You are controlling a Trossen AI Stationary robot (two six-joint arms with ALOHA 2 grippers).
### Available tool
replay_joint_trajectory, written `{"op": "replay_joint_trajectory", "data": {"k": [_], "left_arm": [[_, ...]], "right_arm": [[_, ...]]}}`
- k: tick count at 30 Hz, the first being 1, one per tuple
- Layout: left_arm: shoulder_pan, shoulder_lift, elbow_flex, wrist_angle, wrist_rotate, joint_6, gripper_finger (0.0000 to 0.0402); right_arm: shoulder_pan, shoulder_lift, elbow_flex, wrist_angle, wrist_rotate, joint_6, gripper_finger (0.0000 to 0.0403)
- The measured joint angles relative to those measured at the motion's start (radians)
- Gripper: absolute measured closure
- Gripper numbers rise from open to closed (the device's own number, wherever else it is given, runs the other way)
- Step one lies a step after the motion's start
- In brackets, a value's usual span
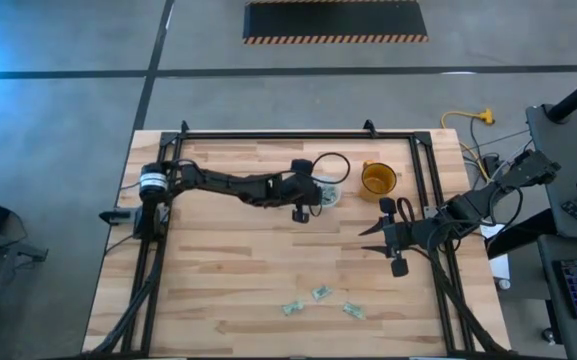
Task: Pick and place Stevia / Truvia into bins
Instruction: Put the green stevia packet into the transparent bin
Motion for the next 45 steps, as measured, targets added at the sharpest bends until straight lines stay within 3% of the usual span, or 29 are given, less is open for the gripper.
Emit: {"op": "replay_joint_trajectory", "data": {"k": [22,35,45], "left_arm": [[0.024,0.000,0.002,-0.039,0.074,-0.053,0.0390],[0.021,0.000,0.045,-0.039,0.083,-0.055,0.0257],[0.013,0.000,0.092,-0.024,0.058,-0.071,0.0237]], "right_arm": [[0.000,0.000,0.000,0.000,0.000,0.000,0.0266],[0.000,0.000,0.000,0.000,0.000,0.000,0.0266],[0.000,0.000,-0.002,0.000,0.000,-0.001,0.0266]]}}
